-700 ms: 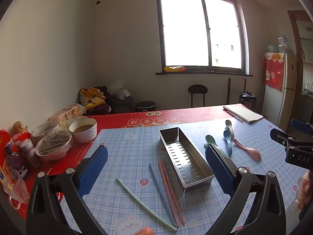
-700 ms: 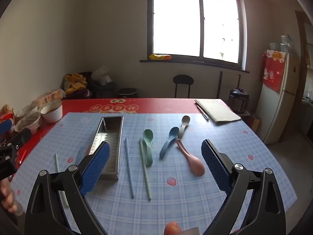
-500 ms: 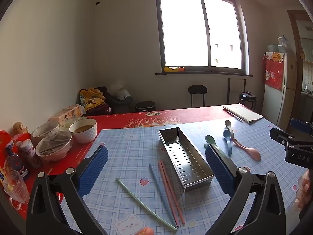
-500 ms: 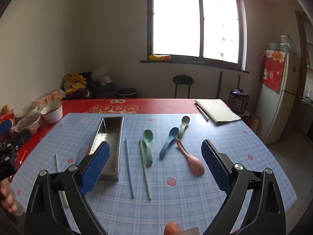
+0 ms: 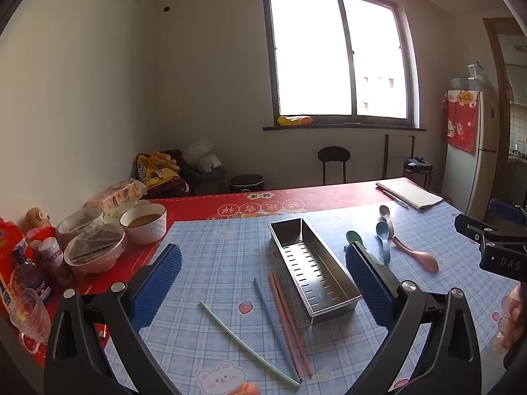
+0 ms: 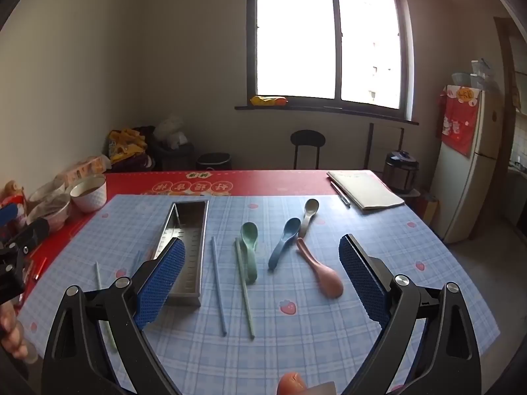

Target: Organize utensils

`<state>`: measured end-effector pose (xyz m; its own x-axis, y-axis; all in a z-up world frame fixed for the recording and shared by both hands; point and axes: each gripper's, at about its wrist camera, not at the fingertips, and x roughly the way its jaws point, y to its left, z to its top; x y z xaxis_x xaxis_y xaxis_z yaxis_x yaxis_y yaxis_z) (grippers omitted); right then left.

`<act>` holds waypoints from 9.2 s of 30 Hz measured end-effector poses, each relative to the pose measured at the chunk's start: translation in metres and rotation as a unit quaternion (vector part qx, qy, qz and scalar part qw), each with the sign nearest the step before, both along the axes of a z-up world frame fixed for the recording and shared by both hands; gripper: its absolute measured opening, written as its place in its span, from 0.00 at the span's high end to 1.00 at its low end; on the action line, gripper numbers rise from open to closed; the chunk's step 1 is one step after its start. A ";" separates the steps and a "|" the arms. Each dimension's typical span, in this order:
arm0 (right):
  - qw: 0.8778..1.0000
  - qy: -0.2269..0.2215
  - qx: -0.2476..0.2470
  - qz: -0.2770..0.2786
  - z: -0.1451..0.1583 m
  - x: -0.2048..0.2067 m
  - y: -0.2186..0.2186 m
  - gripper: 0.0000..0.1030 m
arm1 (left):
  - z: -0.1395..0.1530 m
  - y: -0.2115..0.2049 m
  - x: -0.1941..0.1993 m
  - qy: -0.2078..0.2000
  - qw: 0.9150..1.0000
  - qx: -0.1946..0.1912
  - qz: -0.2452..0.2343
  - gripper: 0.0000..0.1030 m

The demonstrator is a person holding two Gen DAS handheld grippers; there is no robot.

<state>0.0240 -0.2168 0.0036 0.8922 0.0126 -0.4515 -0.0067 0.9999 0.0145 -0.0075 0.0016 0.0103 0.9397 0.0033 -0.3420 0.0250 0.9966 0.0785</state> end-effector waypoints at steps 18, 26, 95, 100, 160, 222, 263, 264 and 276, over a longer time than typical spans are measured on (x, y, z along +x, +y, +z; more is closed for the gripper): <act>1.000 -0.013 -0.003 -0.003 0.010 -0.009 0.003 0.11 | 0.003 0.004 -0.005 -0.009 1.000 -0.001 0.003 0.05; 1.000 -0.015 -0.003 -0.005 0.011 -0.010 0.002 0.11 | 0.003 0.005 -0.008 -0.011 1.000 -0.002 0.005 0.05; 0.993 0.091 0.062 0.048 -0.095 0.109 -0.027 0.11 | -0.135 0.101 0.083 0.260 0.944 -0.188 0.081 0.10; 0.988 0.096 0.080 0.086 -0.095 0.132 -0.024 0.11 | -0.144 0.098 0.087 0.266 0.943 -0.171 0.108 0.08; 0.955 0.242 0.013 0.171 -0.168 0.190 0.014 0.90 | -0.171 0.075 0.118 0.293 0.943 -0.155 0.021 0.88; 0.962 0.221 0.006 0.160 -0.164 0.183 0.017 0.94 | -0.175 0.068 0.141 0.263 0.958 -0.114 0.003 0.95; 0.967 0.223 0.056 0.105 -0.140 0.231 0.104 0.94 | -0.175 0.069 0.139 0.260 0.958 -0.125 -0.002 0.95; 0.968 0.222 0.055 0.104 -0.140 0.231 0.105 0.94 | -0.175 0.069 0.139 0.261 0.957 -0.124 -0.001 0.95; 0.973 0.162 0.061 0.155 -0.122 0.212 0.087 0.92 | -0.174 0.073 0.138 0.256 0.958 -0.127 0.009 0.95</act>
<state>0.2358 -0.1296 -0.1187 0.6489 0.3291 -0.6860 -0.2829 0.9413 0.1841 0.1304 0.0744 -0.1635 0.6494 -0.1253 -0.7501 -0.0224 0.9828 -0.1835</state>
